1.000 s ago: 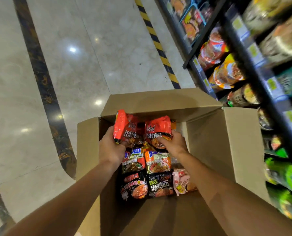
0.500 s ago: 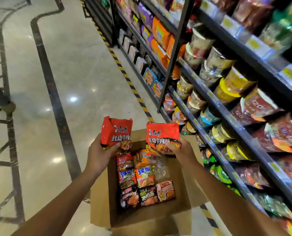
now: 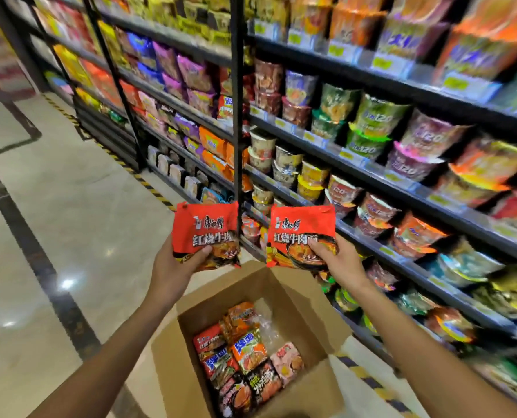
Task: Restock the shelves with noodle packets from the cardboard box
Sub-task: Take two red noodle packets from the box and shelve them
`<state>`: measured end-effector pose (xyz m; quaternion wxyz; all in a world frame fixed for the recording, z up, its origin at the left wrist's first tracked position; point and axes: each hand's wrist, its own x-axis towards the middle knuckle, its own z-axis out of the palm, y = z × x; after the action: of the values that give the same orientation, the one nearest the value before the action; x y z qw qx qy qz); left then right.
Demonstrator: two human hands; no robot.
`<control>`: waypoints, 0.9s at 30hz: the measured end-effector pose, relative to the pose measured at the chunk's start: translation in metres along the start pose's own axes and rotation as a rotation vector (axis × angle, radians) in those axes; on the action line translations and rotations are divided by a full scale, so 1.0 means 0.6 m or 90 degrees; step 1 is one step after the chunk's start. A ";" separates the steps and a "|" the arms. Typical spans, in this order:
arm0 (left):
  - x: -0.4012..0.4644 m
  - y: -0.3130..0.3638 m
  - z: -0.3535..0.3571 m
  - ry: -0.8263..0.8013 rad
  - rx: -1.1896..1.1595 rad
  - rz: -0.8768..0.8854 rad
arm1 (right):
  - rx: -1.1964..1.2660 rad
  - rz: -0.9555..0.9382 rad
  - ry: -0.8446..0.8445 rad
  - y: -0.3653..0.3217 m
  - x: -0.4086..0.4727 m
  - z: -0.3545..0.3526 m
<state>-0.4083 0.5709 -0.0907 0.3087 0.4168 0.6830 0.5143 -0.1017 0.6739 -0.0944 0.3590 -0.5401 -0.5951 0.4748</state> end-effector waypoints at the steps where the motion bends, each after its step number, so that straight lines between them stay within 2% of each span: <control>1: -0.003 0.015 -0.001 -0.012 -0.011 0.014 | 0.005 -0.003 0.019 -0.008 -0.021 -0.014; 6: -0.029 0.090 0.023 -0.084 -0.063 0.057 | 0.032 -0.023 0.107 -0.050 -0.138 -0.104; 11: -0.102 0.184 0.104 -0.161 -0.084 0.127 | 0.037 -0.054 0.206 -0.084 -0.249 -0.234; 16: -0.211 0.282 0.216 -0.227 -0.096 0.201 | 0.019 -0.104 0.285 -0.097 -0.372 -0.388; 22: -0.379 0.406 0.381 -0.318 -0.117 0.264 | -0.021 -0.117 0.331 -0.098 -0.552 -0.617; 27: -0.524 0.492 0.524 -0.350 -0.152 0.292 | -0.029 -0.135 0.413 -0.086 -0.700 -0.789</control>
<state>0.0787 0.4688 0.1023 0.4040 0.6423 0.3989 0.5148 0.3946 0.3465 0.1287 0.5646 -0.6058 -0.5136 0.2247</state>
